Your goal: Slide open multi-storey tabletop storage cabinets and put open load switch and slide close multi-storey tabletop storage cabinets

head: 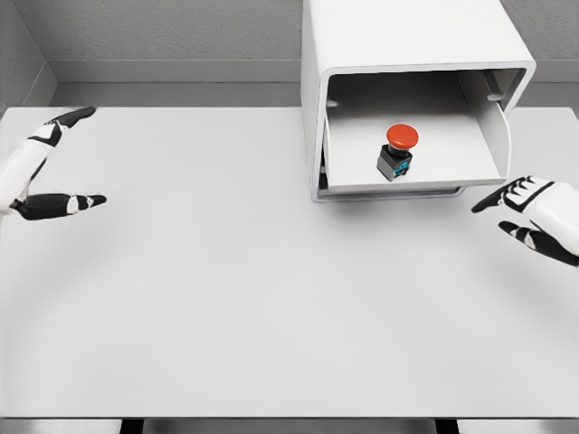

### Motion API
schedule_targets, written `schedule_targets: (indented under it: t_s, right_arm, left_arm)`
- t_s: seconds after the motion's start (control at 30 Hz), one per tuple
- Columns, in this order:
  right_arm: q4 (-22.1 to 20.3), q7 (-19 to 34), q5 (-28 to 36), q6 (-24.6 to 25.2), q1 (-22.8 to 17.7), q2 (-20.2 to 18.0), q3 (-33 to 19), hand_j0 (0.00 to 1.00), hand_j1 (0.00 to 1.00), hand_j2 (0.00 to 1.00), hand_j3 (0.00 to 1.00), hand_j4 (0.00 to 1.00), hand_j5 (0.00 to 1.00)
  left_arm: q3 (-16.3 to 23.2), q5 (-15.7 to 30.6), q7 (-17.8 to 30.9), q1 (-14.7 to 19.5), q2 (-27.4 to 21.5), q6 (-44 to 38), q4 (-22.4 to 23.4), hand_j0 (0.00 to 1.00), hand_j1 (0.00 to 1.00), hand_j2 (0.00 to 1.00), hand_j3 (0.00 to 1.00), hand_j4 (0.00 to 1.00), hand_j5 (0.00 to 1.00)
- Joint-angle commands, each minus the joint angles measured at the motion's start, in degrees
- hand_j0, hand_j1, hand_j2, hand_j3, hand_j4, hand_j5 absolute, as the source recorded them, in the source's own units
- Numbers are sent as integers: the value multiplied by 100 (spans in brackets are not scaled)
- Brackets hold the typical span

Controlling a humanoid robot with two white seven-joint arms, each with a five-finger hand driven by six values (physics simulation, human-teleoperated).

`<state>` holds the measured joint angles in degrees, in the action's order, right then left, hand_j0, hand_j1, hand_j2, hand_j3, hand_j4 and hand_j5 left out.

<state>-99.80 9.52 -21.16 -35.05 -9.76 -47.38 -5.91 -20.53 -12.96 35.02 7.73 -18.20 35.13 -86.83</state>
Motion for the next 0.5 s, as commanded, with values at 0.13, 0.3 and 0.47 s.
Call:
schedule_targets:
  t_s: [0.13,0.3,0.47]
  right_arm:
    - [4,41,33,5,0,1,143,61,61,61,61,61,61]
    - [39,41,-11,5,299,1,406,61,61,61,61,61,61]
    - [57,50,-29,5,501,1,599,61,61,61,61,61,61]
  left_arm:
    - [-48,-426,-2,0,-78,-13,650,100,100,100,100,100,100]
    - [-48,-461,-2,9,-78,-13,659,100,100,100,100,100,100]
    - [-56,-461,-2,9,-78,-13,659,100,100,100,100,100,100]
